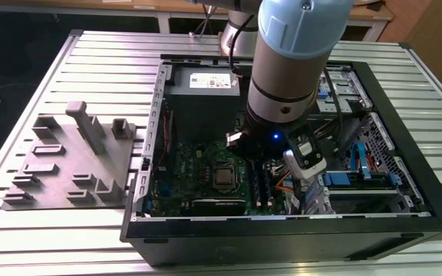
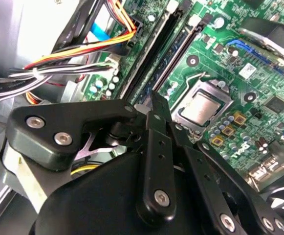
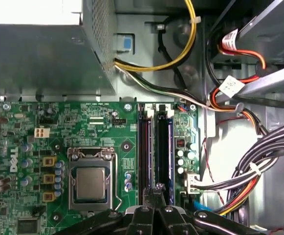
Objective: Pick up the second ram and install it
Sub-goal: 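Press down the second ram until it locks into place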
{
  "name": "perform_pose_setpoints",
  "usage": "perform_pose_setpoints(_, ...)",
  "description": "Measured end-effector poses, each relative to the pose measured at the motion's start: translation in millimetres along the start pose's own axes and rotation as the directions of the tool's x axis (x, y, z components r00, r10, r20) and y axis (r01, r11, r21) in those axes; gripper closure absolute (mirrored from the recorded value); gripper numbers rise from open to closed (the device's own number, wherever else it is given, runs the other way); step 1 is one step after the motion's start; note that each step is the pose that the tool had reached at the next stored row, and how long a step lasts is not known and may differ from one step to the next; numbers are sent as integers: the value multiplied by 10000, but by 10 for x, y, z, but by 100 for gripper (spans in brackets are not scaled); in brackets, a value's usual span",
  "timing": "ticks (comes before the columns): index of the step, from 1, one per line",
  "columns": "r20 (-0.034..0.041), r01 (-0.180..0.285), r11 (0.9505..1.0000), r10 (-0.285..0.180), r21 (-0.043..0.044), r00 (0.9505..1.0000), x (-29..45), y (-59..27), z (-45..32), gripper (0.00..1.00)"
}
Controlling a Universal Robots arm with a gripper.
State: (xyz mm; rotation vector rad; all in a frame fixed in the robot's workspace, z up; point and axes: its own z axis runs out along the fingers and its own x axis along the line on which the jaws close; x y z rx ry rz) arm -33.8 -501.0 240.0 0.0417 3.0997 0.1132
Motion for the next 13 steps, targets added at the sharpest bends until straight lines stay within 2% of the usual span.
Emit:
perform_pose_setpoints(3, 1, -1, 10000, 1, -3, 10000, -1, 5, -50, 93)
perform_pose_setpoints(13, 1, -2, 10000, 2, -3, 10000, -2, 5, -62, 93)
